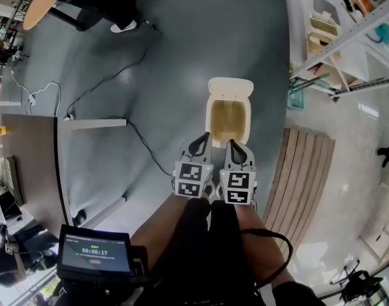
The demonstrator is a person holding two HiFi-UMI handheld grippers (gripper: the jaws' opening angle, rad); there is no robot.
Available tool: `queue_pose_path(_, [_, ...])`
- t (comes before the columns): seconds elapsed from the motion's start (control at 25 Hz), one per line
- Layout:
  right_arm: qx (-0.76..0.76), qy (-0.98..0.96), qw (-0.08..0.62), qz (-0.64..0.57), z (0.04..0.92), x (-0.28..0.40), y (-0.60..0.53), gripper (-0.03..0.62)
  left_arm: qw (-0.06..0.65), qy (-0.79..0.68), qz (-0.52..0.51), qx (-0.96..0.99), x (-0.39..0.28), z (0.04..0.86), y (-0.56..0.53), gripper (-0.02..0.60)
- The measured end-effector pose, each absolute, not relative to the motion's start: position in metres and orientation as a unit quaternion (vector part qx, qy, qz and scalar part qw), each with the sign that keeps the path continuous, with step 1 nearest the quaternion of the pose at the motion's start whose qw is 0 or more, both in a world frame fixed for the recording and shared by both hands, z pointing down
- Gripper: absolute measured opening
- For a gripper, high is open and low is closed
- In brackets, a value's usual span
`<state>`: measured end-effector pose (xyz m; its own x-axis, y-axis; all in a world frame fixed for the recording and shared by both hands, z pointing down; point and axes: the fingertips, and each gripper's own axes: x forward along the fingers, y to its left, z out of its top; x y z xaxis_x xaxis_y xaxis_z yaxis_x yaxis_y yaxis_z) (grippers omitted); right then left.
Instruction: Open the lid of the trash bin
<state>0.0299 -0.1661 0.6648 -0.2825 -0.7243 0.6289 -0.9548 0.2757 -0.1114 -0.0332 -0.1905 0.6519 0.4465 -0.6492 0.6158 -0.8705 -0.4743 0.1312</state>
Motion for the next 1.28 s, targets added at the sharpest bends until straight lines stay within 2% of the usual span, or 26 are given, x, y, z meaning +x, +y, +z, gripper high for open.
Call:
queue_pose_path(0.32, [0.574, -0.764, 0.198, 0.219, 0.591, 0.061, -0.135, 0.000, 0.192, -0.466, 0.215, 0.836, -0.013, 0.566, -0.160, -0.002])
queue_pose_path(0.8, [0.564, -0.793, 0.173, 0.150, 0.506, 0.075, -0.117, 0.000, 0.161, -0.484, 0.207, 0.835, -0.016, 0.501, -0.119, -0.002])
queue_pose_path(1.28, [0.572, -0.791, 0.160, 0.149, 0.475, 0.091, -0.094, 0.000, 0.134, -0.488, 0.180, 0.844, -0.016, 0.448, -0.097, -0.002])
